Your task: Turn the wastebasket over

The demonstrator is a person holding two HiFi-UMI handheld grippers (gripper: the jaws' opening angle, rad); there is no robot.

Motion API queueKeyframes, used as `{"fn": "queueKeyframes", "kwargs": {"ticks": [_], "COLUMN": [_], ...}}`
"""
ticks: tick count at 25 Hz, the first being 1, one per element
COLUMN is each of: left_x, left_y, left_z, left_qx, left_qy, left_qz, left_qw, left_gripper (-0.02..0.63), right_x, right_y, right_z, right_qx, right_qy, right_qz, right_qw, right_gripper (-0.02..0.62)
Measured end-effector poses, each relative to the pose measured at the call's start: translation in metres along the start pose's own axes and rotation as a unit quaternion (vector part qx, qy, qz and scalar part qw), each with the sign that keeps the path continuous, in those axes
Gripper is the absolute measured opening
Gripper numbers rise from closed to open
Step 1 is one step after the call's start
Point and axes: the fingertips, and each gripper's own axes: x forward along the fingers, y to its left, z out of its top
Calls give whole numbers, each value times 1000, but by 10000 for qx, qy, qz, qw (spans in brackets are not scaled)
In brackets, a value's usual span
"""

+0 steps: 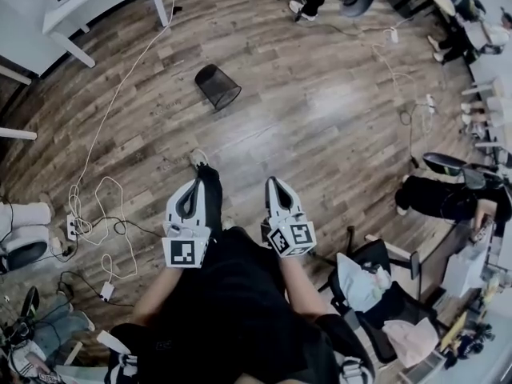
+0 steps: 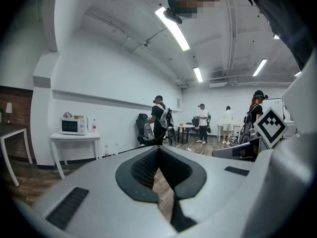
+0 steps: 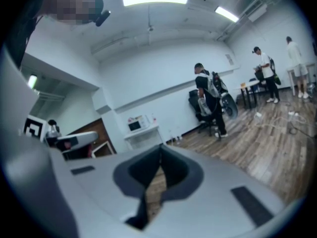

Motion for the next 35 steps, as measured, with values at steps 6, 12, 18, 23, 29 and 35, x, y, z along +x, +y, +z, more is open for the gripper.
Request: {"fn": "queueKeyframes", "kwargs": {"ticks": [6, 12, 18, 23, 29, 35], "left_x": [99, 193, 261, 306, 357, 409], "left_y": [56, 113, 153, 170, 181, 193], "left_z": [6, 27, 32, 8, -33, -81], "left_qx": [-58, -185, -266, -302, -119, -267], "left_qy": [194, 148, 171, 269, 362, 246], "left_qz": [-149, -264, -252, -204, -115, 19], "left_qw": [9997, 9994, 9992, 9990, 9992, 9993], "left_gripper": [34, 34, 34, 34, 34, 34], "right_x": [108, 219, 308, 375, 461, 545], "right_y": [-27, -51, -86, -133, -197, -264], "right_z": [23, 45, 43, 4, -78, -176], "right_qx": [69, 89, 274, 633, 804, 1029], "right_qy": [155, 253, 371, 574, 1084, 1679], "right_qz": [-115, -226, -359, -469, -446, -467], "right_qw": [9998, 9994, 9983, 9952, 9898, 9793], "right_gripper": [32, 32, 32, 34, 35, 94]}}
